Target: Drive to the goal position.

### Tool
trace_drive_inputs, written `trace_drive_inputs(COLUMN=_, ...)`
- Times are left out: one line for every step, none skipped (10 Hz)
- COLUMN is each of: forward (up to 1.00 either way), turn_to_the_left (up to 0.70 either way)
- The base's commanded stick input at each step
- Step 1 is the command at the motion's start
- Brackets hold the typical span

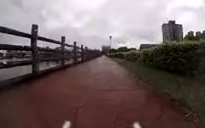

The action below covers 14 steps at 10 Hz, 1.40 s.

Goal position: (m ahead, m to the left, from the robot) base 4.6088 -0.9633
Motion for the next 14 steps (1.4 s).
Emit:
trace_drive_inputs(forward=0.50, turn_to_the_left=0.00)
trace_drive_inputs(forward=0.50, turn_to_the_left=0.00)
trace_drive_inputs(forward=0.50, turn_to_the_left=0.00)
trace_drive_inputs(forward=0.50, turn_to_the_left=0.00)
trace_drive_inputs(forward=0.50, turn_to_the_left=0.00)
trace_drive_inputs(forward=0.50, turn_to_the_left=0.00)
trace_drive_inputs(forward=0.50, turn_to_the_left=0.00)
trace_drive_inputs(forward=0.50, turn_to_the_left=0.00)
trace_drive_inputs(forward=0.50, turn_to_the_left=0.00)
trace_drive_inputs(forward=0.50, turn_to_the_left=0.00)
trace_drive_inputs(forward=0.50, turn_to_the_left=0.00)
trace_drive_inputs(forward=0.50, turn_to_the_left=0.00)
trace_drive_inputs(forward=0.50, turn_to_the_left=0.00)
trace_drive_inputs(forward=0.50, turn_to_the_left=0.00)
